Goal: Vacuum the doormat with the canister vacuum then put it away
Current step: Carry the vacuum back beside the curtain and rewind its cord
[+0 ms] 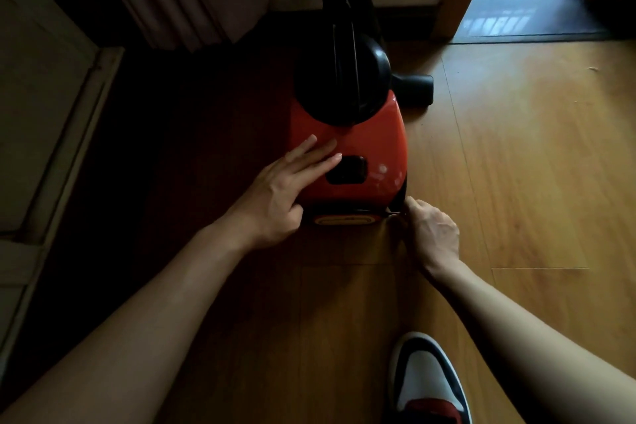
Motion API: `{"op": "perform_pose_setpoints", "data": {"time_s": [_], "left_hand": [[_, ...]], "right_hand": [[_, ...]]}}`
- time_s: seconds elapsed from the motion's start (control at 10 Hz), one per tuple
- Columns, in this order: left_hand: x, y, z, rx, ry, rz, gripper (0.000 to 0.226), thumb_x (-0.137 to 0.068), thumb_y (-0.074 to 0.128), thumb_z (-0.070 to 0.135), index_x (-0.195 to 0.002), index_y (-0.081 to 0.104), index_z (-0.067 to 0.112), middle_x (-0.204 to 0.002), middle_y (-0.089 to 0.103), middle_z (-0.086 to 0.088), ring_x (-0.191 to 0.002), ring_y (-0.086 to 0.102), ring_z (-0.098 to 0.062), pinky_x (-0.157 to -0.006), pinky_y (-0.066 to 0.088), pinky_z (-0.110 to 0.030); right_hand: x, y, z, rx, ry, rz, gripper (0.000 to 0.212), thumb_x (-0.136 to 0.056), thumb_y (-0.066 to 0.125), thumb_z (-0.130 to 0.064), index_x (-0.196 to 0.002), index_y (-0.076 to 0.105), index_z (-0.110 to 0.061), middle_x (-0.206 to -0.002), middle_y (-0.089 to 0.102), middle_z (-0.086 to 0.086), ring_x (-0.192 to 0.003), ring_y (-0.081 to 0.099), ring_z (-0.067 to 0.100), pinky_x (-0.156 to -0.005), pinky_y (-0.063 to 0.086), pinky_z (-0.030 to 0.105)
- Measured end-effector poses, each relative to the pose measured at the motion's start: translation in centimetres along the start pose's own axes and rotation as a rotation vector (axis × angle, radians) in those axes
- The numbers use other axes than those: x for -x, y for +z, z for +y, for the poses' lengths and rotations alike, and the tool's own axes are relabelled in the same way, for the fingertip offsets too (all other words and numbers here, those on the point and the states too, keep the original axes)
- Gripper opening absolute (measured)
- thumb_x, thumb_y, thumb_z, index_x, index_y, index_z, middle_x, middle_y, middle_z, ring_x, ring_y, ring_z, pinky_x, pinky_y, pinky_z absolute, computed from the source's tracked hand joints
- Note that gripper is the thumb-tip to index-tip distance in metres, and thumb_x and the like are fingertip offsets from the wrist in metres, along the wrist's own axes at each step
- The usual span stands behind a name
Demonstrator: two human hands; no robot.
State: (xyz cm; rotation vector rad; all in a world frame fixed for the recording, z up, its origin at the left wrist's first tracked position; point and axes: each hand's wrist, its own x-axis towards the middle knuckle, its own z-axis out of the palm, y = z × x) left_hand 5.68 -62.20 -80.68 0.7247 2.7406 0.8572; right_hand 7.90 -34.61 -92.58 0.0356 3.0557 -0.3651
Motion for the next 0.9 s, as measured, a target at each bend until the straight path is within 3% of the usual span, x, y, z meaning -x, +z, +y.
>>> {"op": "perform_pose_setpoints", "data": {"time_s": [0.2, 0.3, 0.5, 0.7, 0.8, 0.9], "left_hand": [[0.1, 0.0, 0.2, -0.025, 0.003, -0.002, 0.094, -0.072, 0.048, -0.011, -0.156, 0.025, 0.025, -0.162, 0.012, 0.013, -0.151, -0.004, -0.004, -0.123, 0.01, -0.04], [0.1, 0.1, 0.3, -0.064, 0.0, 0.002, 0.095, -0.072, 0.05, -0.012, -0.156, 0.024, 0.026, -0.163, 0.014, 0.01, -0.152, -0.002, -0.005, -0.124, 0.015, -0.042], [0.2, -0.3, 1.0, -0.188, 0.016, 0.027, 0.091, -0.076, 0.055, -0.008, -0.155, 0.027, 0.025, -0.164, 0.018, 0.008, -0.152, 0.002, -0.008, -0.122, 0.018, -0.038], [0.7, -0.3, 2.4, -0.286, -0.01, 0.063, 0.082, -0.077, 0.061, -0.003, -0.152, 0.037, 0.022, -0.161, 0.028, 0.007, -0.151, 0.014, -0.012, -0.119, 0.018, -0.032], [1.1, -0.4, 3.3, -0.319, -0.046, 0.04, 0.082, -0.079, 0.061, 0.002, -0.153, 0.034, 0.025, -0.162, 0.026, 0.007, -0.151, 0.017, -0.013, -0.121, 0.017, -0.033], [0.9, -2.2, 5.6, -0.318, -0.13, 0.04, 0.073, -0.086, 0.056, 0.01, -0.153, 0.032, 0.027, -0.161, 0.028, 0.008, -0.15, 0.018, -0.011, -0.122, 0.02, -0.034]], "right_hand": [[-1.2, -0.4, -1.2, -0.45, 0.054, 0.085, 0.019, -0.089, 0.066, -0.005, -0.108, 0.062, -0.008, -0.098, 0.065, 0.005, -0.086, 0.059, 0.02, -0.069, 0.045, 0.033], [-1.3, -0.6, -1.0, -0.558, 0.092, 0.083, 0.024, -0.086, 0.06, 0.005, -0.107, 0.061, -0.008, -0.1, 0.067, 0.004, -0.09, 0.064, 0.018, -0.074, 0.053, 0.033], [-0.9, -0.9, -0.2, -0.588, 0.185, 0.116, 0.022, -0.089, 0.058, 0.005, -0.107, 0.062, -0.006, -0.099, 0.072, 0.011, -0.09, 0.068, 0.022, -0.078, 0.054, 0.03], [-0.4, -2.2, -0.7, -0.676, 0.238, 0.086, 0.025, -0.09, 0.056, 0.004, -0.111, 0.062, -0.007, -0.1, 0.072, 0.005, -0.093, 0.067, 0.017, -0.084, 0.056, 0.031], [-0.4, -4.2, -0.5, -0.684, 0.215, 0.044, 0.025, -0.091, 0.056, 0.005, -0.112, 0.062, -0.008, -0.103, 0.071, 0.005, -0.095, 0.067, 0.017, -0.081, 0.052, 0.023], [-0.6, -7.8, -0.7, -0.632, 0.167, 0.001, 0.028, -0.091, 0.058, 0.001, -0.115, 0.062, -0.011, -0.11, 0.069, 0.006, -0.1, 0.066, 0.017, -0.084, 0.053, 0.025]]}}
